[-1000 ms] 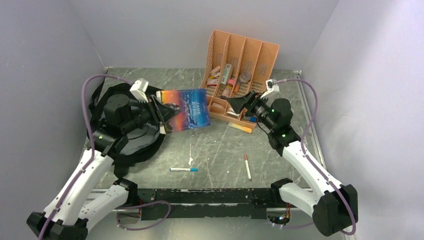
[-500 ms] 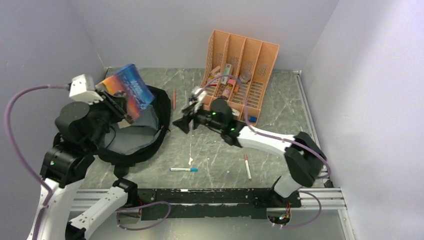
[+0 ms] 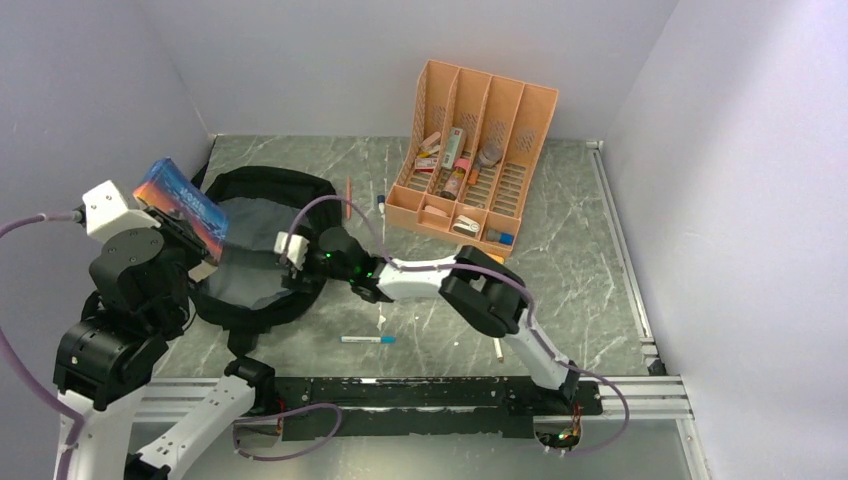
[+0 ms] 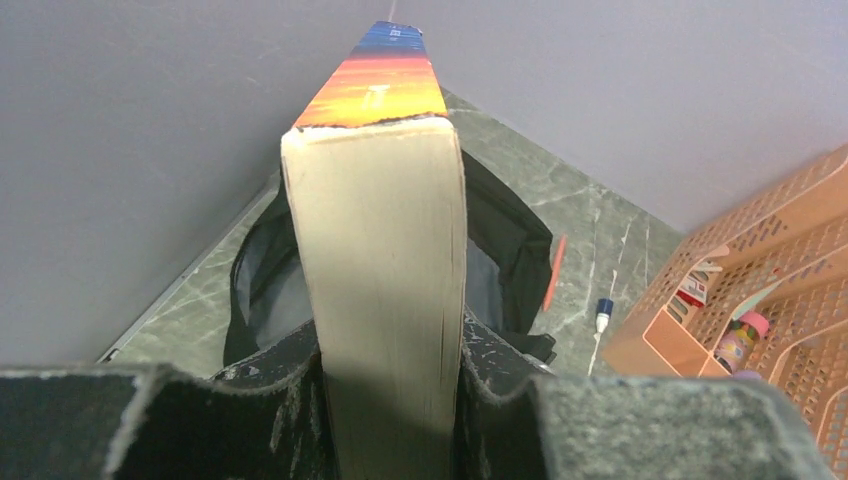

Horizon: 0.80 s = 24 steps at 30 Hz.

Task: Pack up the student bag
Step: Place the book in the student bag.

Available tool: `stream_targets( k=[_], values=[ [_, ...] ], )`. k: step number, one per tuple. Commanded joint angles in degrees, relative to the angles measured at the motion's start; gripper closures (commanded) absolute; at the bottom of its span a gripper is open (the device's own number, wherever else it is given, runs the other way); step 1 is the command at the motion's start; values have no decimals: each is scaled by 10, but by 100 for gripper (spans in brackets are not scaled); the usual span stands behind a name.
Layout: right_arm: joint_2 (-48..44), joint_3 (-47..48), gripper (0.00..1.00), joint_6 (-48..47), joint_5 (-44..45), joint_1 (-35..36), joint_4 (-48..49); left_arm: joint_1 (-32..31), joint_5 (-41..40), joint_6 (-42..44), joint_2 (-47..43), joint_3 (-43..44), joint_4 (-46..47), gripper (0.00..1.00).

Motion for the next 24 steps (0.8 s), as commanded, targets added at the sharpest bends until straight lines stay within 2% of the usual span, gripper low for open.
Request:
stream_targets(
  k=[1, 9, 15, 18, 22, 24],
  values=[
    [54, 89, 16, -99, 83, 4, 0, 3, -50, 0, -13, 29, 70, 95],
    [140, 183, 21, -192, 107, 7, -61, 3, -48, -15, -13, 5, 57, 95],
    [178, 223, 24, -231, 132, 10, -68, 3, -43, -33, -9, -17, 44, 95],
    [186, 234, 33, -232, 151, 11, -47, 3, -40, -47, -5, -23, 27, 95],
    [181, 247, 57, -205, 152, 11, -43, 3, -41, -64, -12, -34, 15, 95],
    [174, 248, 63, -189, 145, 10, -39, 3, -35, -71, -20, -41, 14, 95]
  ],
)
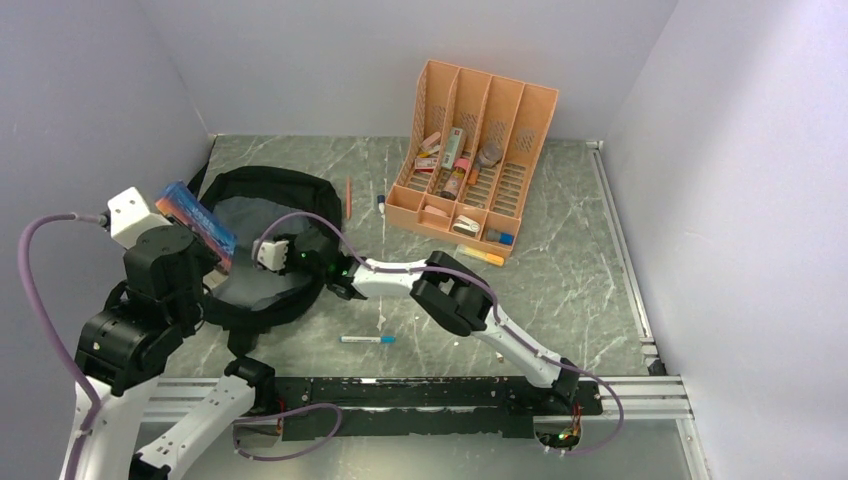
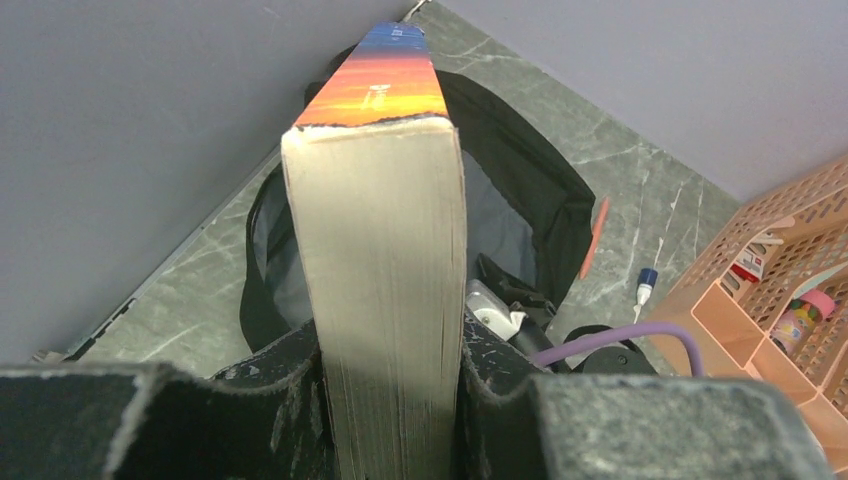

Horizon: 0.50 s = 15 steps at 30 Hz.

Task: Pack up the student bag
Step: Place the book in the student bag.

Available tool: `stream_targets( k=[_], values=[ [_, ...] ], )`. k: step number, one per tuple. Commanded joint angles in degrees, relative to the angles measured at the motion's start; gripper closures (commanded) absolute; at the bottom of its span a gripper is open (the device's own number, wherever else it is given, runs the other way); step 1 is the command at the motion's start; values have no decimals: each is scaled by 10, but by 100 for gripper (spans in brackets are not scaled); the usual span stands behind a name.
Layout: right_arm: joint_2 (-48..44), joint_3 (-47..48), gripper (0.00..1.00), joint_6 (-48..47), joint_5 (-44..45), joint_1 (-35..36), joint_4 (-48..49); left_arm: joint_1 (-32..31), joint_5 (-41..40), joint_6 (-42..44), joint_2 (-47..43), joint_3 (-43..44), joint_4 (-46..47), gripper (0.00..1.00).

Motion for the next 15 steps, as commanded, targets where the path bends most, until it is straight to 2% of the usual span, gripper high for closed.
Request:
stream_targets(
  k=[1, 4, 6, 11, 15],
  values=[
    [-13, 22, 67, 32, 2, 0, 24, 3, -10, -31, -23, 1, 49, 95],
    [-23, 26, 88, 80, -15, -8, 29, 3, 5, -48, -30, -4, 38, 95],
    [-24, 34, 98, 115, -27, -17, 28, 3, 17, -56, -34, -7, 33, 95],
    [-21, 81, 100, 193, -45, -36, -6, 3, 41, -89, -45, -24, 17, 95],
    [-34, 94, 100, 241, -56, -52, -11, 3, 81, -128, -56, -70, 16, 95]
  ],
)
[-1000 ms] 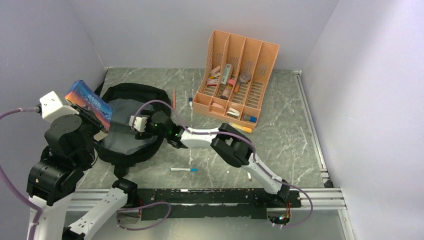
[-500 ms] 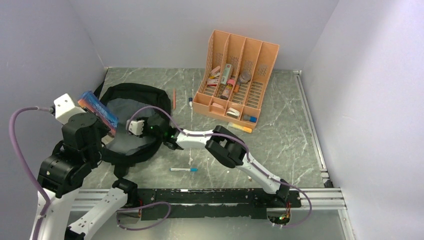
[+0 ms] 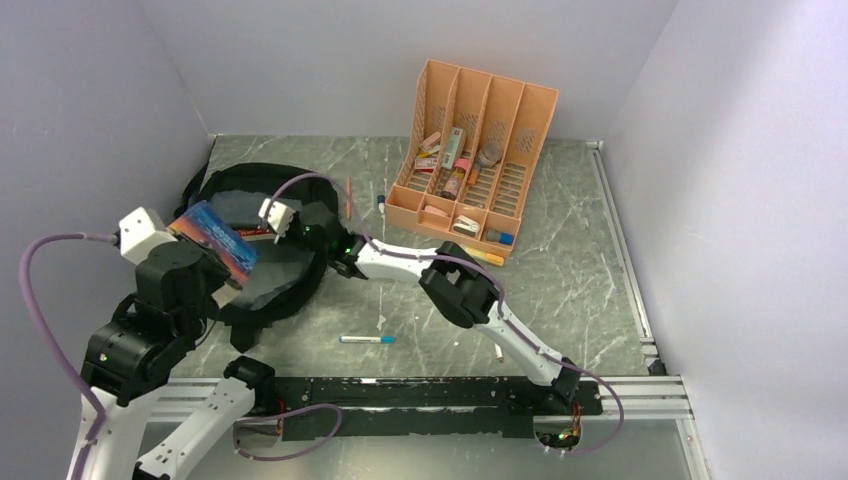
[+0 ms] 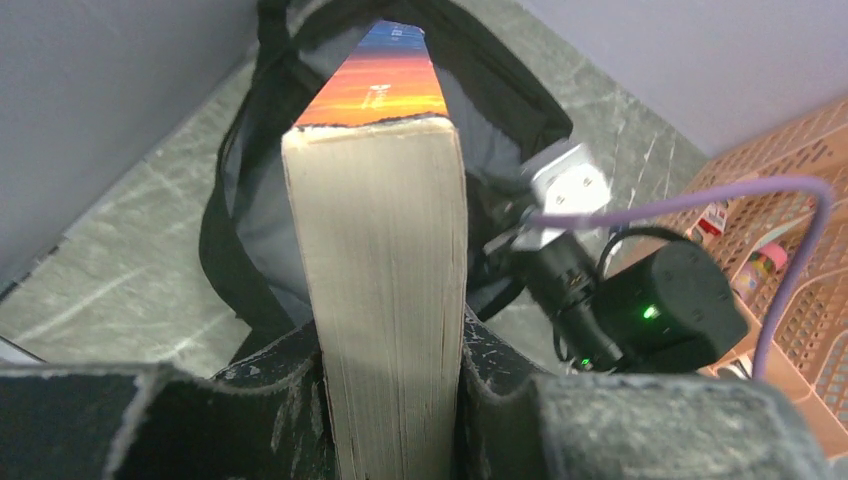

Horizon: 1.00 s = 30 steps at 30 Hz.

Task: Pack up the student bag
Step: Place the book in the student bag.

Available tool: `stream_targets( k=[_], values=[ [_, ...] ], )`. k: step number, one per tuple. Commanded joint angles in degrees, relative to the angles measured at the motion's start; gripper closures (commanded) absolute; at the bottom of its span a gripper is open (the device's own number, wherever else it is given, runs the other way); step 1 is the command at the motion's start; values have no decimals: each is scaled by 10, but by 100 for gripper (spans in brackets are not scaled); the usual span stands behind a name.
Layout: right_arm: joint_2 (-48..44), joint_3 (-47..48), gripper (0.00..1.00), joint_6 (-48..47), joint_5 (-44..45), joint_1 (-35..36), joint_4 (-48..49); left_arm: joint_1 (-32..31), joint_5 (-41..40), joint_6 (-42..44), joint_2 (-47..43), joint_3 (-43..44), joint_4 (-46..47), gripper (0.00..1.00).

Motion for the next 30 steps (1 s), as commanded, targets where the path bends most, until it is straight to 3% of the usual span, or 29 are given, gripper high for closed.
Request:
stream_targets(
  k=[1, 8, 15, 25, 30],
  values=[
    [-36, 32, 100, 87, -24, -22, 12, 3, 42, -64, -17, -36, 51, 95],
    [-37, 93, 100, 169, -28, -40, -47, 2, 66, -114, -31, -91, 63, 95],
    [-63, 79, 100, 235, -11, -41, -47, -4, 61, -162, -18, -137, 122, 95],
    [-94, 50, 100, 290, 6, -40, -41, -4, -48, -270, 34, -108, 143, 95],
    [-107, 34, 100, 303, 6, -39, -35, -4, -89, -295, 20, -128, 208, 95]
  ],
)
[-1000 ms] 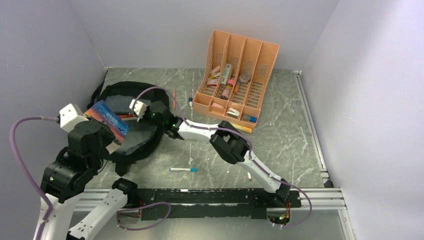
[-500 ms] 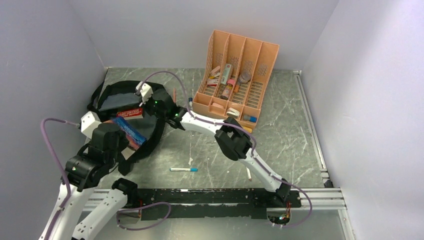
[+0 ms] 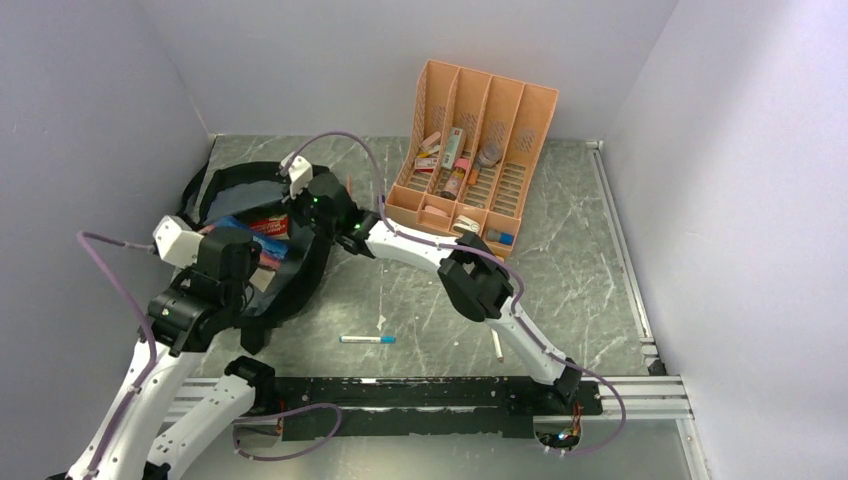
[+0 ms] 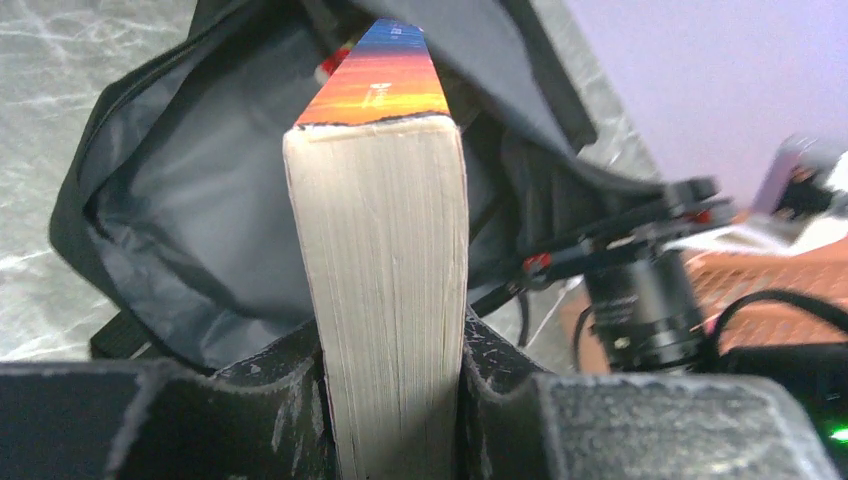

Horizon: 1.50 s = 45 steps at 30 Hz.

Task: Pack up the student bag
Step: Place the book in the student bag.

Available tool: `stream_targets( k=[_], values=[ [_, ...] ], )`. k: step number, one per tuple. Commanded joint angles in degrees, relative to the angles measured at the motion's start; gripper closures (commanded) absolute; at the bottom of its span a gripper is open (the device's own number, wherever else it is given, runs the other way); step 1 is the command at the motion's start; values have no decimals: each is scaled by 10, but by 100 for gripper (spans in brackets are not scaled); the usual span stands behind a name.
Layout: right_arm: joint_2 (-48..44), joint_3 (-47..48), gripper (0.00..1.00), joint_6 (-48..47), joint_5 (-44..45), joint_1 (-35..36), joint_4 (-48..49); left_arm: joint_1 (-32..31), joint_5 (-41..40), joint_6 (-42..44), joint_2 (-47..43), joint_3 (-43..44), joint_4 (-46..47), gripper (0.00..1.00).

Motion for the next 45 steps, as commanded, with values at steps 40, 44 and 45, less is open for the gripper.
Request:
stream_targets(
  k=[40, 44, 45],
  values=[
    [-31, 47, 100, 124, 16, -3, 13, -1, -6, -333, 20, 36, -12, 95],
    [-35, 40, 100, 129, 14, -3, 15, -1, -8, -344, 11, 8, 22, 95],
    [-36, 37, 100, 131, 12, -2, 17, -1, -9, -345, 13, 6, 27, 95]
  ],
)
